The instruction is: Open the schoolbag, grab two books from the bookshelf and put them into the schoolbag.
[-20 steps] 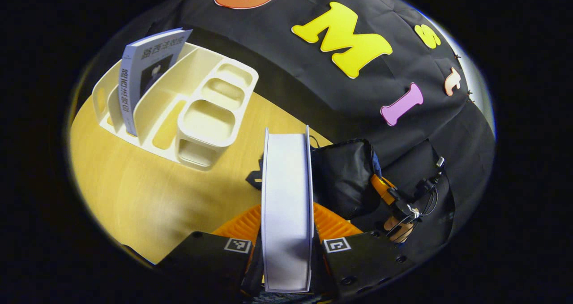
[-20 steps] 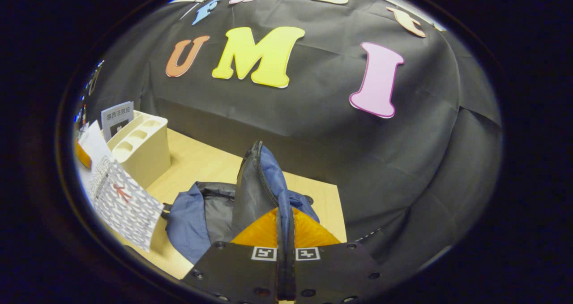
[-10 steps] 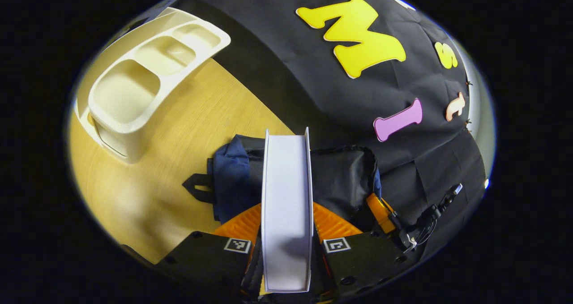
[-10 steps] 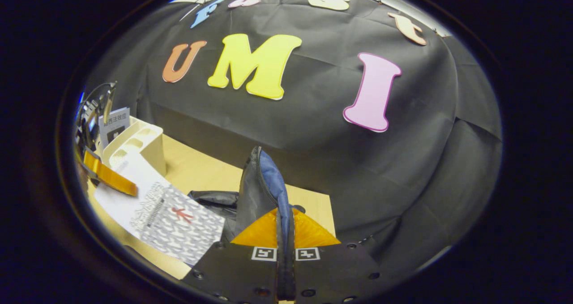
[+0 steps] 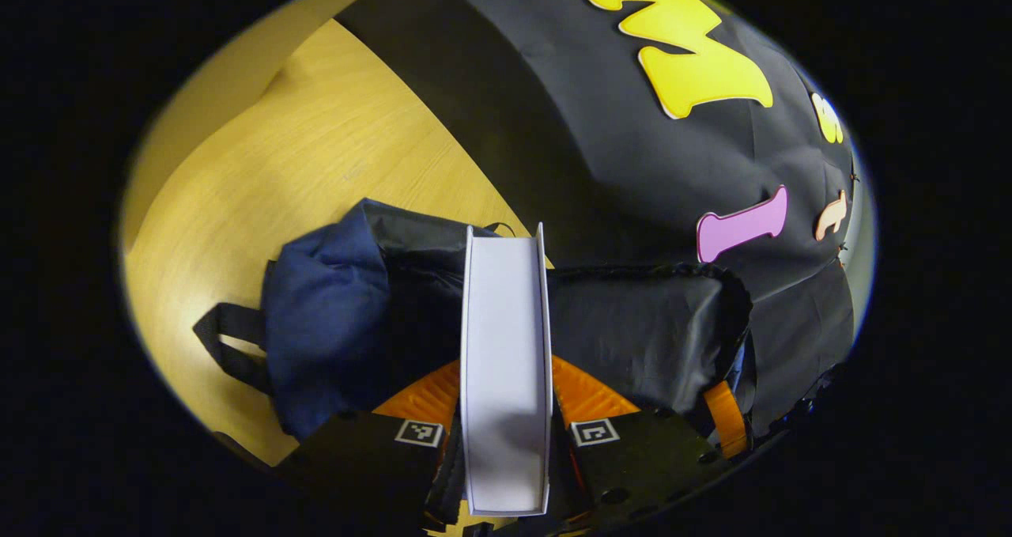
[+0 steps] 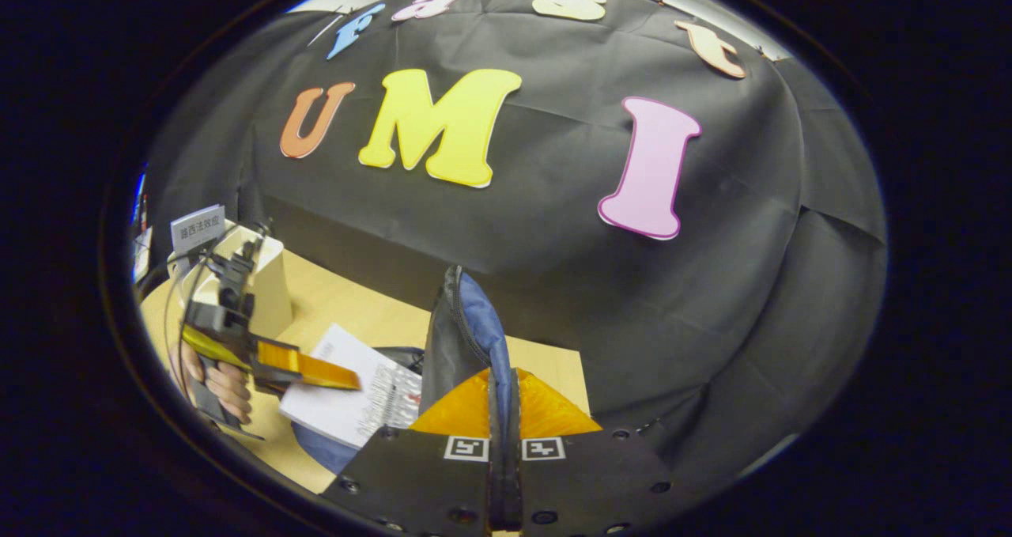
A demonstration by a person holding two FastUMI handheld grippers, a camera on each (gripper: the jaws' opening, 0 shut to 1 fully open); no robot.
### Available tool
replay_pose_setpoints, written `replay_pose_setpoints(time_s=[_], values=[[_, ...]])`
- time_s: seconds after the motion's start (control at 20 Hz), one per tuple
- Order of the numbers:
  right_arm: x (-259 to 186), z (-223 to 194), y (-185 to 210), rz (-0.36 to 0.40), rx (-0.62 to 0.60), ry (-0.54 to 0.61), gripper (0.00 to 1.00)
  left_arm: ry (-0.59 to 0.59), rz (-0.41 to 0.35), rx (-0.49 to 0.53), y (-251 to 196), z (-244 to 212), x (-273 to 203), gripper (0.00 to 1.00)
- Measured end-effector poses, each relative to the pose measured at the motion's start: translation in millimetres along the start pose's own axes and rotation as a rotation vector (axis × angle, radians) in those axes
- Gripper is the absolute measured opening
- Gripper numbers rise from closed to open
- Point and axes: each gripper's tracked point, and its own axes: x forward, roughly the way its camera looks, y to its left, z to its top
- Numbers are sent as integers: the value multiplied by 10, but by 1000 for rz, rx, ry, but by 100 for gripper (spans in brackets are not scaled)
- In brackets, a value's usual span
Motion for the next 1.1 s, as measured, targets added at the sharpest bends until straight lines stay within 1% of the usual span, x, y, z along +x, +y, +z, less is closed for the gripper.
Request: replay_pose_setpoints(time_s=[0.05, 0.25, 0.35, 0.55, 0.65, 0.75, 0.8, 0.9, 1.0, 1.1], values=[[-4, 28, 22, 3, 2, -3, 1, -2, 9, 3, 41, -36, 77, 45], [-48, 107, 73, 9, 2, -26, 0, -35, -32, -26, 42, -202, 404, 45], [-67, 150, 124, 16, 7, -34, 0, -58, -38, -14, 15, -256, 518, 45], [-110, 197, 219, 30, 10, -46, 0, -89, -22, 37, -3, -352, 660, 45], [-102, 210, 252, 33, 9, -46, 0, -113, 17, 126, 10, -361, 700, 47], [-99, 186, 259, 31, 13, -41, 0, -112, 137, 274, 151, -335, 672, 54], [-94, 165, 240, 29, 13, -38, 0, -108, 175, 329, 202, -305, 656, 70], [-99, 107, 181, 16, 19, -28, 0, -87, 194, 381, 212, -299, 616, 84], [-99, 63, 145, 8, 24, -21, 0, -81, 218, 433, 256, -227, 543, 88], [-104, 2, 103, -4, 30, -13, 0, -91, 265, 485, 298, -117, 389, 93]])
